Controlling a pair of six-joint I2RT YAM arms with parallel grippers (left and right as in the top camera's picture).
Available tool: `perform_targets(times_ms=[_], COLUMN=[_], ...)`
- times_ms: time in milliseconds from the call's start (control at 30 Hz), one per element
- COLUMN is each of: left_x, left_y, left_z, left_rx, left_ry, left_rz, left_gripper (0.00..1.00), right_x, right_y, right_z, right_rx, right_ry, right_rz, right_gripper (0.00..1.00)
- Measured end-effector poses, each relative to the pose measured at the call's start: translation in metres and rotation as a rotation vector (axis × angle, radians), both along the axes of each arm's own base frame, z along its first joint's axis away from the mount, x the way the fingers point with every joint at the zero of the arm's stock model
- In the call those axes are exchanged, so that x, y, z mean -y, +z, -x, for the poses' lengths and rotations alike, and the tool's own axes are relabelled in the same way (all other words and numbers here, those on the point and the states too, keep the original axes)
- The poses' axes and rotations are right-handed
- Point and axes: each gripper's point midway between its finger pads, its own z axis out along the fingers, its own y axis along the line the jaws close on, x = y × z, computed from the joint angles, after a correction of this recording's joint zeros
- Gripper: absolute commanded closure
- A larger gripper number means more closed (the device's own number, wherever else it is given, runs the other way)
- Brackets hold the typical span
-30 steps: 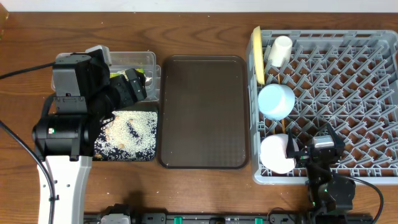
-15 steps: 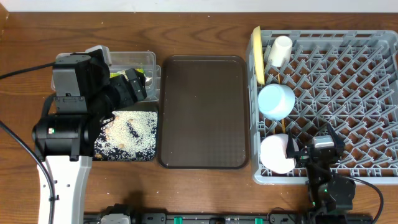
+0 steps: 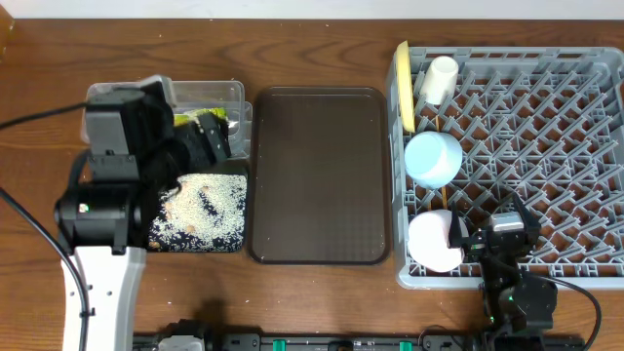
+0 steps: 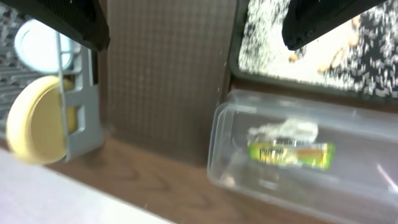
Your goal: Sort waste into correct bins and load items into the dishwasher rack
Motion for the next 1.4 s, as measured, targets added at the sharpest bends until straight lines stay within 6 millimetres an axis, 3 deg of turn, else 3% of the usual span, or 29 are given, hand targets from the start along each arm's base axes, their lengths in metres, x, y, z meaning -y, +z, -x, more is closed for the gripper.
perform_targets(times_ms=[233, 367, 533, 700, 900, 1400], left_x=[-0.001, -0.002, -0.004, -0.004, -0.004, -0.005], left_y=[-0.038, -0.056, -0.067, -0.044, -0.029, -0.091], left_z=[0.048, 0.064, 0.061, 0.044, 0.044, 0.058], left_rx=[-0.021, 0.04, 0.205, 0.49, 0.701, 0.688], left_ry=[0.003, 0.01, 0.016, 0.02, 0.022, 0.024], left_rz=[-0.003, -0.01, -0.012, -0.011, -0.009, -0.011], left_gripper=[0.08, 0.08, 0.08, 0.08, 0.08, 0.08], right_x=[0.0, 0.0, 0.0, 0.0, 0.0, 0.0], right_y=[0.0, 0.0, 0.0, 0.0, 0.0, 0.0], right_z=[0.0, 0.0, 0.0, 0.0, 0.0, 0.0], right_rx=[0.0, 0.0, 0.0, 0.0, 0.0, 0.0], right_ry=[0.0, 0.0, 0.0, 0.0, 0.0, 0.0], right_rz=[0.0, 0.0, 0.0, 0.0, 0.0, 0.0], right_gripper=[0.01, 0.01, 0.01, 0.01, 0.01, 0.01])
